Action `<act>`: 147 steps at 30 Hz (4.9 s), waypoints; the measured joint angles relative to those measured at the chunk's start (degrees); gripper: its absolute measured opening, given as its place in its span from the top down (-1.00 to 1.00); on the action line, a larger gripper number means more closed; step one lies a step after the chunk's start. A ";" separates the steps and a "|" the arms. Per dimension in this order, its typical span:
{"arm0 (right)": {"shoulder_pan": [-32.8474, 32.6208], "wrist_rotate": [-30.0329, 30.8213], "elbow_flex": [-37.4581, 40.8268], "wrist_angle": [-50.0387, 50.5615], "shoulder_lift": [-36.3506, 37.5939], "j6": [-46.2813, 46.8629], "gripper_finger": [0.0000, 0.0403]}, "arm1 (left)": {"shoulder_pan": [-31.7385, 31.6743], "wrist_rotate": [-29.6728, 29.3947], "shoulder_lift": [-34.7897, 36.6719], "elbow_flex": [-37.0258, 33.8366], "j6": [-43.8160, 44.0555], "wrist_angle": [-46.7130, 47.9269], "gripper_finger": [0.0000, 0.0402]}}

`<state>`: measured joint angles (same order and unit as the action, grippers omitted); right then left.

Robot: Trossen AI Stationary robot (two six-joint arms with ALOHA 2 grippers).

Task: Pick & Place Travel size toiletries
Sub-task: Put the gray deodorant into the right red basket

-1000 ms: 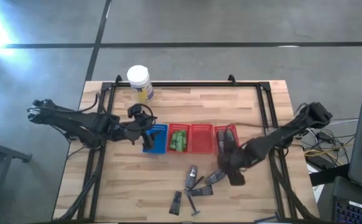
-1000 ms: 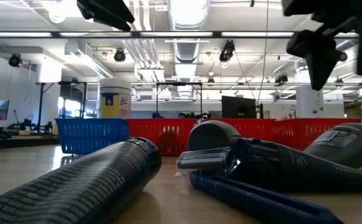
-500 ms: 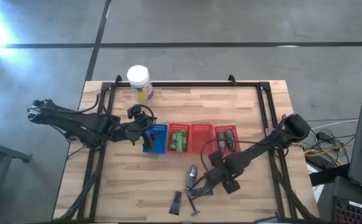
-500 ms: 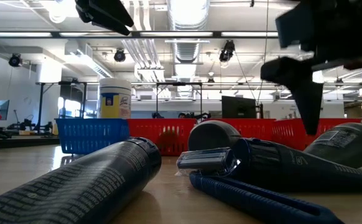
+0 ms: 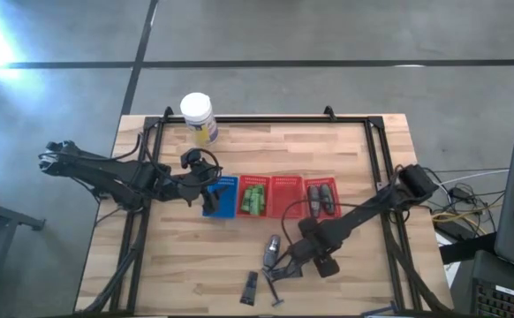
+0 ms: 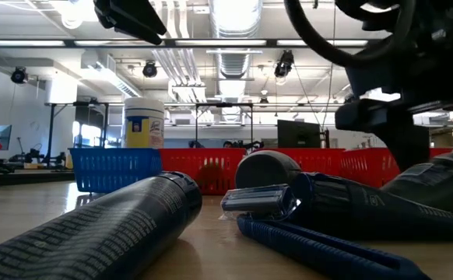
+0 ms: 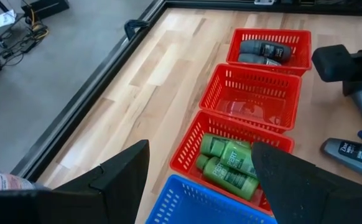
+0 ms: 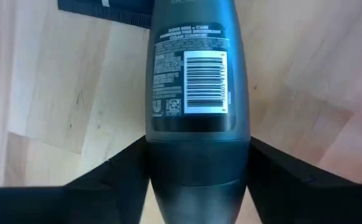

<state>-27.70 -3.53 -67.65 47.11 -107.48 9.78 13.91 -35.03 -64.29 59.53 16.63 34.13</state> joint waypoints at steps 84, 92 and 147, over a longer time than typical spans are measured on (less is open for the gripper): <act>6.95 2.36 -33.58 7.02 -16.58 98.75 -0.70 | 5.53 4.31 20.21 -11.17 -3.59 10.06 -0.43; 6.97 2.88 -33.06 5.10 -17.37 100.94 -0.74 | 5.53 4.08 20.50 -11.17 -4.16 9.92 -0.43; 16.94 19.04 -6.35 27.25 5.54 85.07 -0.24 | 5.44 1.28 19.91 -11.15 -4.02 5.73 -0.43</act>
<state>-10.76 15.51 -74.00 74.36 -101.94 94.85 19.35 -33.75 -44.38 48.38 12.60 39.86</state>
